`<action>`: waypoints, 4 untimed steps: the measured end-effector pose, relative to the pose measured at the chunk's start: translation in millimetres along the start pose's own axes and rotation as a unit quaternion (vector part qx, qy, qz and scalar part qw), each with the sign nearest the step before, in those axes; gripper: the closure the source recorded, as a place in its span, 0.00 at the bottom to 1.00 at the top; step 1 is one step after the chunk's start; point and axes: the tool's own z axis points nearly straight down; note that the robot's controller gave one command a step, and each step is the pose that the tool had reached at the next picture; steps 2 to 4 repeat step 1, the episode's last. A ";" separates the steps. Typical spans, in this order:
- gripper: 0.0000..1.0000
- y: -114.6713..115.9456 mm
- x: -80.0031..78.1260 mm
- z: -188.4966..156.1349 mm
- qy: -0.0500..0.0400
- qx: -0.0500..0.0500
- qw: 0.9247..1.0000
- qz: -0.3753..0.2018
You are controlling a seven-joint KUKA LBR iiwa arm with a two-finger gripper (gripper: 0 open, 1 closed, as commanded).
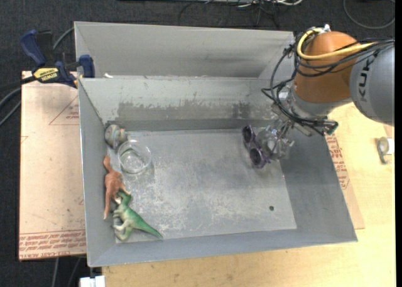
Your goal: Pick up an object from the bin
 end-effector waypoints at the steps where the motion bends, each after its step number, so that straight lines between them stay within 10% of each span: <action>1: 1.00 -1.9 -1.1 -28.7 -0.002 0.003 1.000 0.000; 4: 1.00 -1.9 -1.1 -28.7 -0.002 0.003 1.000 0.000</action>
Offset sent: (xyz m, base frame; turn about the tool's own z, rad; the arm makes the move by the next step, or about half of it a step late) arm 0.0001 -0.0001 0.0568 0.0000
